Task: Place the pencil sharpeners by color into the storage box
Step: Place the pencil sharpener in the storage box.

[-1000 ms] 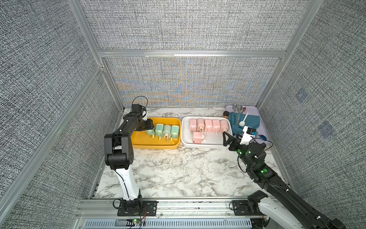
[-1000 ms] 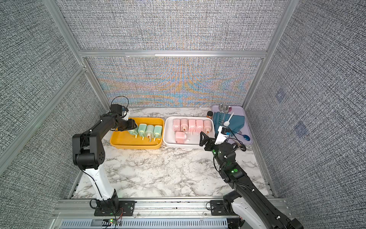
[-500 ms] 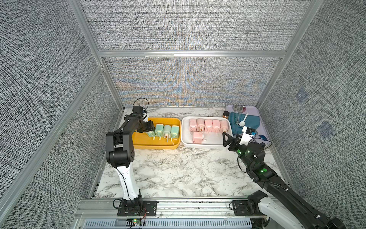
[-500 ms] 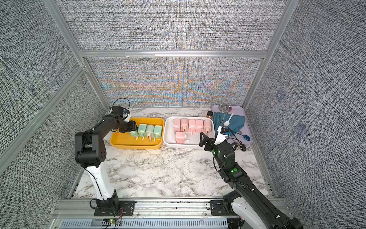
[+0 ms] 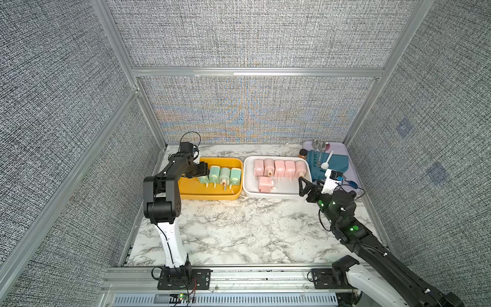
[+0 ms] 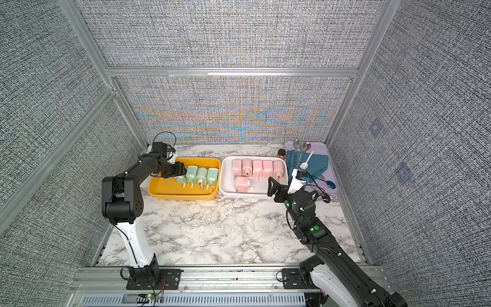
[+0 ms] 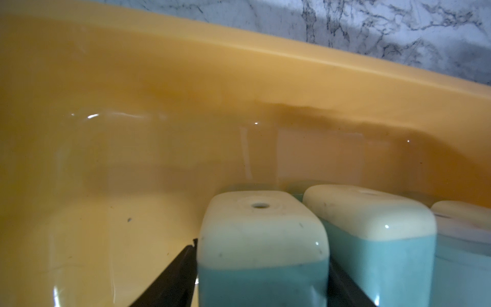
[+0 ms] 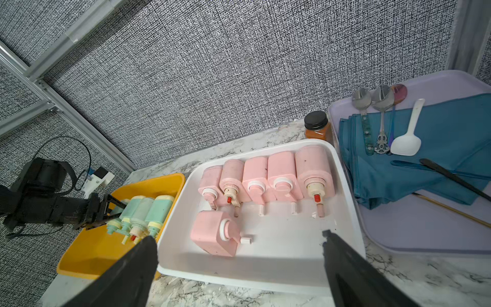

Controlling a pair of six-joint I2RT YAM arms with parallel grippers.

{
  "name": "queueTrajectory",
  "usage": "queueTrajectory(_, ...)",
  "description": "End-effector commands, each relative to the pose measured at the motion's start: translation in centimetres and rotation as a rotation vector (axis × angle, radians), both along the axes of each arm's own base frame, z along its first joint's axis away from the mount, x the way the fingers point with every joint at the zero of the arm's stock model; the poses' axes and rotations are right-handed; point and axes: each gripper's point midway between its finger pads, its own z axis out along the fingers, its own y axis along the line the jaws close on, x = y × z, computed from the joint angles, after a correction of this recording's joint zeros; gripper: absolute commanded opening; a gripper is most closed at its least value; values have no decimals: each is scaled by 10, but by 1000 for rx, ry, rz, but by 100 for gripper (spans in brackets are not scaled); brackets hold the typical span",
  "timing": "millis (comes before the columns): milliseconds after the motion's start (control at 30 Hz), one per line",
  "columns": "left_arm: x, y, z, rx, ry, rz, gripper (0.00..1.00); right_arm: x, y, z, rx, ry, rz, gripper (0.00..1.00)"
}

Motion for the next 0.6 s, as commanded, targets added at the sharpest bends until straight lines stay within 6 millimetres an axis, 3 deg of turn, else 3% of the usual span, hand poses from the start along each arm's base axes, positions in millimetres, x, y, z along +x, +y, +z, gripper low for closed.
queueTrajectory(0,2,-6,5,-28,-7,-10,74,1,-1,4,-7,-13,-3,99)
queueTrajectory(333,0,1,12,-21,-26,55,78,1,-1,1,-10,-8,-6,99)
queueTrajectory(567,2,-2,47,-58,-105,70,82,4,-1,-4,-21,5,-13,99)
